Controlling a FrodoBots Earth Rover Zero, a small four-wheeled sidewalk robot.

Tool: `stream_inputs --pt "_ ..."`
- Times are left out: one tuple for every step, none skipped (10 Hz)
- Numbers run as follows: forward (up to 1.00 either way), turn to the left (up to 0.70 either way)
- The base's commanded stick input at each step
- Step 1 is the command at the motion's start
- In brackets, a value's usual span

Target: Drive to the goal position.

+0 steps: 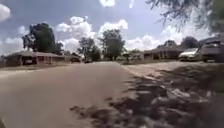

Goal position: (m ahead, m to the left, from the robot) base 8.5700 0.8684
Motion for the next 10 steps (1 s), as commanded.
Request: stream_inputs --pt "0.70 0.00" --pt "0.70 0.00" --pt "0.70 0.00" --pt "0.70 0.00" --pt "0.70 0.00" --pt "0.70 0.00" --pt "0.70 0.00" --pt "0.70 0.00" --pt "0.70 0.00" --pt "0.70 0.00"
